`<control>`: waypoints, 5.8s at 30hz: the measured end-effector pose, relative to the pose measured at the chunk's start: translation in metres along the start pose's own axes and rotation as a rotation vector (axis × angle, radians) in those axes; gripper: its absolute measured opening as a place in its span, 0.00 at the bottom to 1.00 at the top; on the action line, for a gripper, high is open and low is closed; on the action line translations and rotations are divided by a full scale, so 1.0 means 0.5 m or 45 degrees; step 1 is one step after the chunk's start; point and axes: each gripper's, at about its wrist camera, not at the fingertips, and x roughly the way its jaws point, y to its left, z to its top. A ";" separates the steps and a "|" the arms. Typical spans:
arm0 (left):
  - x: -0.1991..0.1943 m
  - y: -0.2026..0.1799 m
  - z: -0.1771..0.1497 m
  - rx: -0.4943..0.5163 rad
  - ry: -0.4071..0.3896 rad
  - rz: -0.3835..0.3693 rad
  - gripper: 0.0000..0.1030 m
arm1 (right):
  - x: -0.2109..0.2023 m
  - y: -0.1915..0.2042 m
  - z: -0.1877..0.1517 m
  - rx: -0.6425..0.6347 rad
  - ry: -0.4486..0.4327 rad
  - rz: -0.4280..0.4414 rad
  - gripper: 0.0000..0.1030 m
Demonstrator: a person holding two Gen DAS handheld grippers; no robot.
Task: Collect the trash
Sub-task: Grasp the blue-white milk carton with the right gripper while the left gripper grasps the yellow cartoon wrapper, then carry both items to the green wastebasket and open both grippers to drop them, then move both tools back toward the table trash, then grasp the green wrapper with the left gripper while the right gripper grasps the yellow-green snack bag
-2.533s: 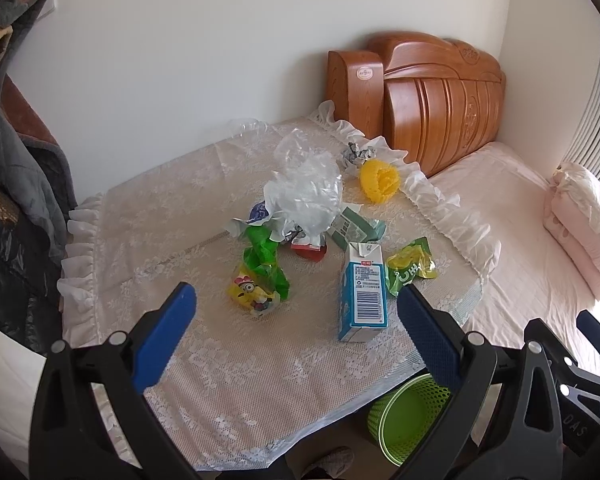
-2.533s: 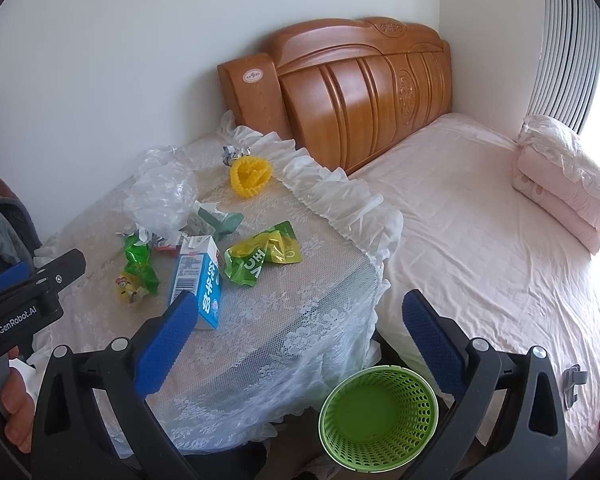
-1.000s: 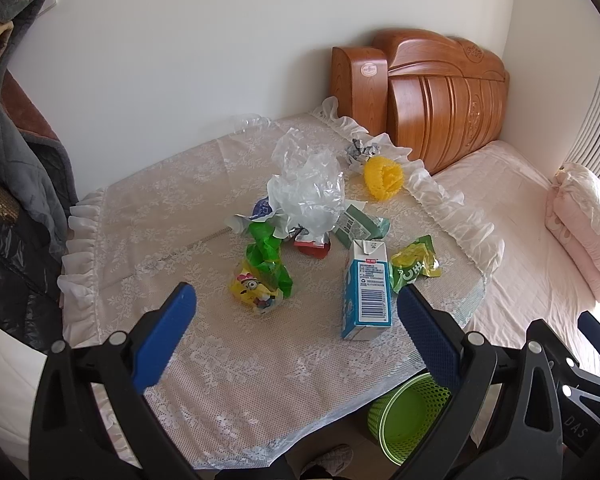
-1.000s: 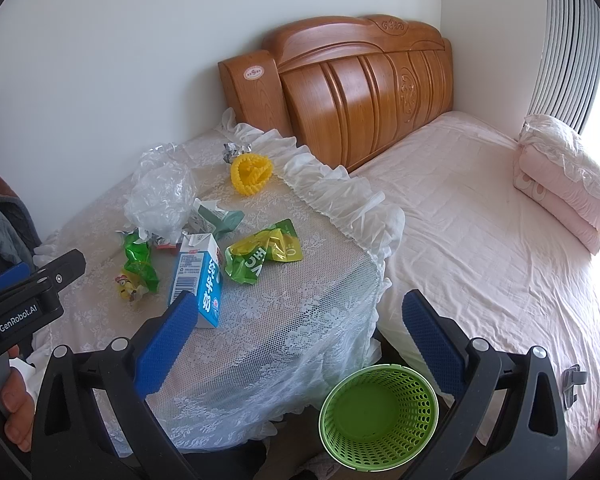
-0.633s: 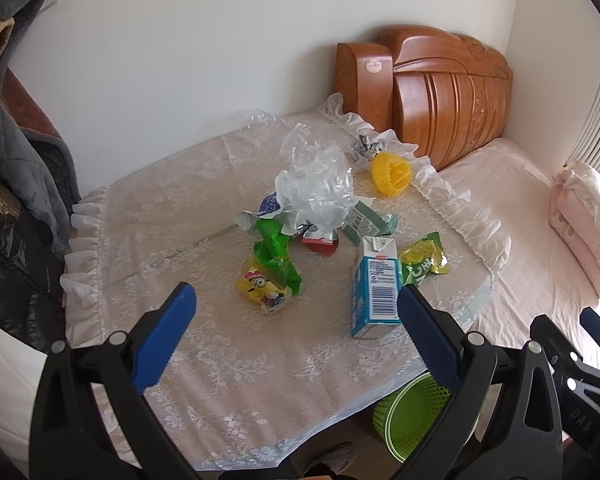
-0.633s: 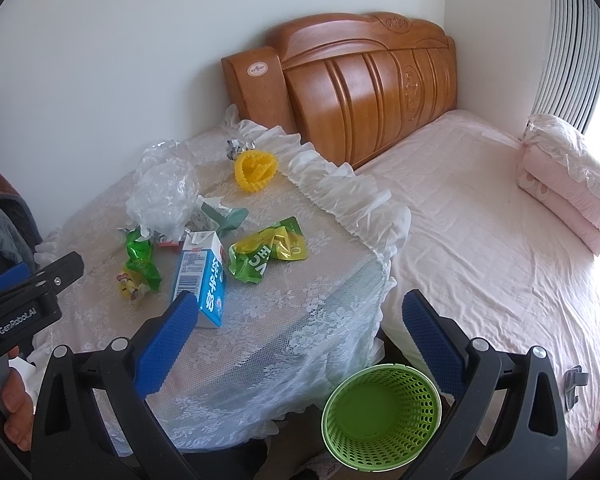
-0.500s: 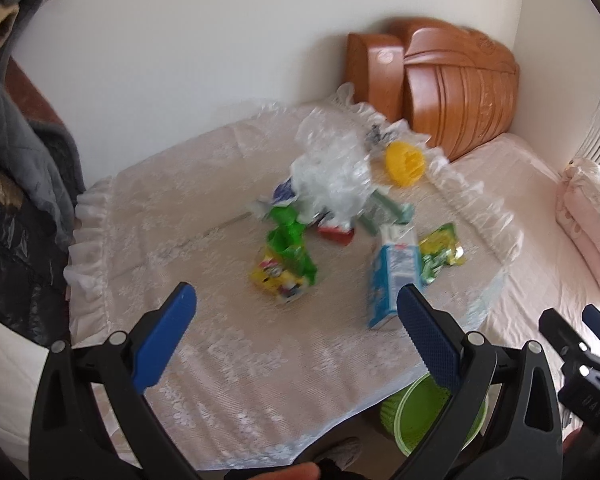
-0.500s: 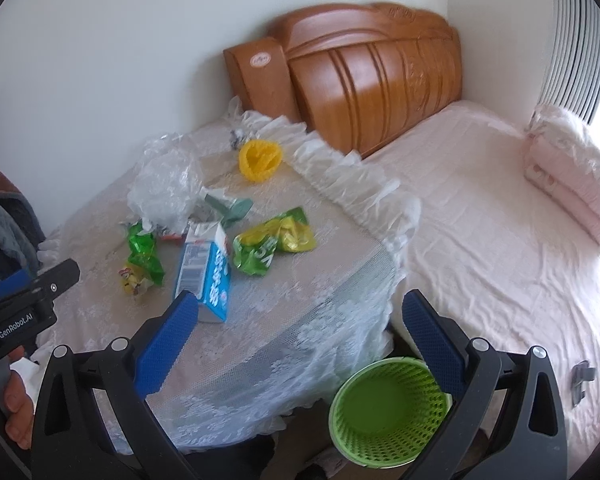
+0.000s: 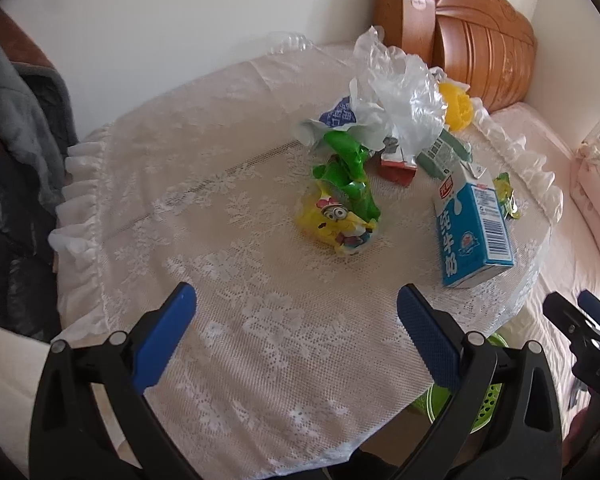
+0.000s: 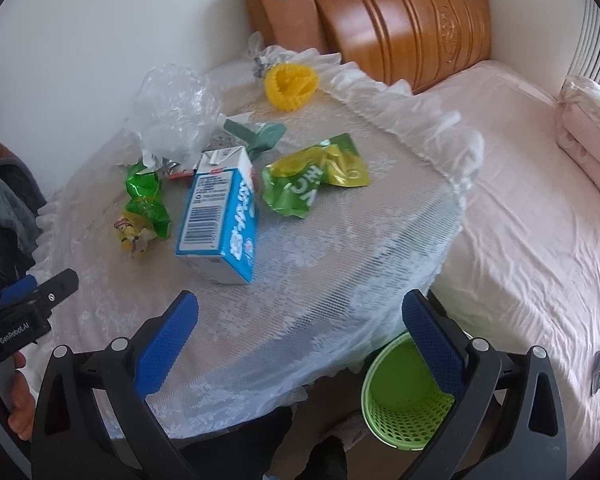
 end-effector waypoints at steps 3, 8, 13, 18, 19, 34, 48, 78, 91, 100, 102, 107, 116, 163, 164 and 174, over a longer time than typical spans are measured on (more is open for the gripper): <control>0.022 0.007 0.012 0.014 0.013 -0.034 0.94 | 0.016 0.025 0.013 -0.019 -0.008 -0.007 0.98; 0.057 0.017 0.028 0.029 0.037 -0.085 0.94 | 0.059 0.069 0.048 -0.051 -0.015 -0.020 0.92; 0.091 0.017 0.034 0.052 0.061 -0.120 0.94 | 0.121 0.097 0.075 -0.041 0.046 -0.019 0.72; 0.126 0.005 0.039 0.082 0.075 -0.157 0.94 | 0.165 0.112 0.085 -0.038 0.092 -0.001 0.44; 0.132 0.000 0.040 0.100 0.069 -0.156 0.94 | 0.167 0.113 0.085 -0.039 0.090 -0.003 0.43; 0.216 -0.048 0.097 0.532 -0.052 -0.236 0.85 | 0.076 0.054 0.058 0.135 0.049 0.079 0.43; 0.172 -0.025 0.073 0.610 -0.058 -0.310 0.52 | 0.024 -0.025 0.016 0.368 0.020 0.164 0.43; -0.013 -0.533 -0.211 0.984 0.081 -0.610 0.52 | 0.296 -0.506 -0.467 0.755 0.518 -0.192 0.68; 0.028 -0.677 -0.320 1.058 0.235 -0.600 0.61 | -0.006 -0.563 -0.445 0.691 0.221 -0.367 0.98; -0.008 -0.718 -0.313 1.024 0.219 -0.635 0.93 | -0.139 -0.592 -0.449 0.710 0.122 -0.502 0.98; -0.023 -0.715 -0.303 1.004 0.201 -0.656 0.93 | -0.152 -0.590 -0.444 0.708 0.105 -0.495 0.98; -0.066 -0.691 -0.271 0.937 0.102 -0.643 0.93 | -0.173 -0.572 -0.422 0.676 0.070 -0.463 0.98; -0.124 -0.588 -0.193 0.748 -0.026 -0.596 0.93 | -0.213 -0.499 -0.336 0.569 -0.034 -0.373 0.98; 0.125 -0.055 0.071 0.051 -0.053 -0.165 0.93 | -0.033 -0.046 0.021 0.161 -0.052 -0.059 0.98; 0.137 -0.057 0.080 0.057 -0.056 -0.165 0.93 | -0.023 -0.043 0.031 0.169 -0.049 -0.064 0.98; 0.250 -0.081 0.146 0.098 -0.009 -0.122 0.61 | 0.048 -0.044 0.088 0.270 -0.019 -0.109 0.98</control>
